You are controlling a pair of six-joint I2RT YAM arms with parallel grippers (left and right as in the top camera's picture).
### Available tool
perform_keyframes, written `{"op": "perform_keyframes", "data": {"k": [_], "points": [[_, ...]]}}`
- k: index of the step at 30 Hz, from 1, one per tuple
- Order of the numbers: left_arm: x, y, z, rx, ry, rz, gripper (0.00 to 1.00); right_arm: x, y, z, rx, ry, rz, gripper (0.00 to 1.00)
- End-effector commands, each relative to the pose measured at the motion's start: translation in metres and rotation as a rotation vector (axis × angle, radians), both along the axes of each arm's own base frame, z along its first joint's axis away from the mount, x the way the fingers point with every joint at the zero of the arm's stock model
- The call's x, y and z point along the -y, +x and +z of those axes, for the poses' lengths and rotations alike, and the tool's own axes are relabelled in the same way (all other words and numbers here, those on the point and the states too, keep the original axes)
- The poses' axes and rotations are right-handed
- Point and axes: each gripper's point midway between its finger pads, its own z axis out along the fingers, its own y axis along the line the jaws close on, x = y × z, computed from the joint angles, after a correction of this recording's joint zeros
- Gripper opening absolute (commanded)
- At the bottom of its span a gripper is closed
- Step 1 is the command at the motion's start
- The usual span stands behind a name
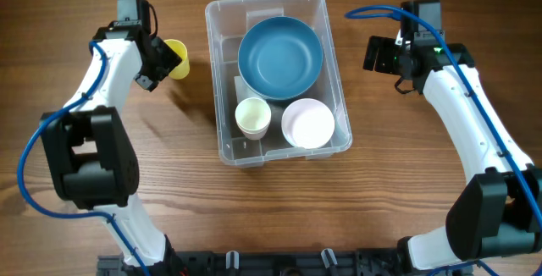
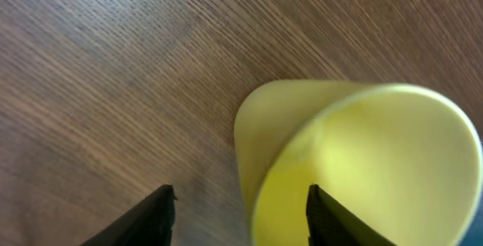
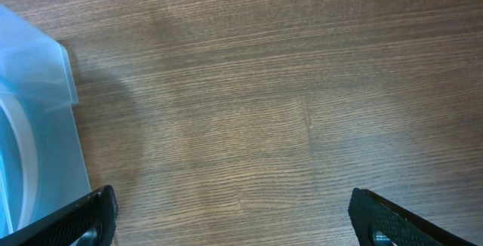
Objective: Pack container
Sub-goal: 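Move the left gripper back and grasp the yellow cup, then lower the yellow cup into the pale green cup in the bin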
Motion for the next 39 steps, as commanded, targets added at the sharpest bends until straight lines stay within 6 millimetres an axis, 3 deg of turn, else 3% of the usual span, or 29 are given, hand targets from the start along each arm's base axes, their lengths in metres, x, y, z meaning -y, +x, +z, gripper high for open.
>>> {"op": "perform_keyframes", "data": {"k": [1,2,3,8,14,18,22,26,31,37,39], "points": [[-0.001,0.008,0.000,0.024,-0.011,0.006,0.26,0.005,0.000,-0.004,-0.008,-0.022,-0.007,1.00],[-0.002,0.009,0.001,0.026,-0.010,0.006,0.09,0.005,0.000,-0.004,-0.008,-0.022,-0.007,1.00],[-0.002,0.009,0.001,0.029,-0.010,0.006,0.04,0.005,0.000,-0.004,-0.008,-0.022,-0.007,1.00],[-0.007,0.014,0.025,0.084,-0.005,0.012,0.04,0.005,0.000,-0.004,-0.008,-0.022,-0.007,1.00],[-0.006,0.002,0.100,0.181,0.005,-0.004,0.04,0.005,0.000,-0.004,-0.008,-0.022,-0.007,1.00],[0.027,-0.033,0.152,0.230,-0.014,-0.156,0.04,0.005,0.000,-0.004,-0.008,-0.022,-0.007,1.00],[0.066,-0.073,0.179,0.222,-0.015,-0.288,0.04,0.005,0.000,-0.004,-0.008,-0.022,-0.007,1.00],[0.107,-0.103,0.185,0.186,-0.027,-0.413,0.04,0.005,0.000,-0.004,-0.008,-0.022,-0.007,1.00],[0.153,-0.137,0.167,0.075,-0.025,-0.576,0.04,0.005,0.000,-0.004,-0.008,-0.022,-0.007,1.00],[0.185,-0.155,0.140,0.009,-0.023,-0.658,0.04,0.005,0.000,-0.004,-0.008,-0.022,-0.007,1.00],[0.186,-0.157,0.131,-0.006,-0.011,-0.641,0.04,0.005,0.000,-0.004,-0.008,-0.022,-0.007,1.00]]}}
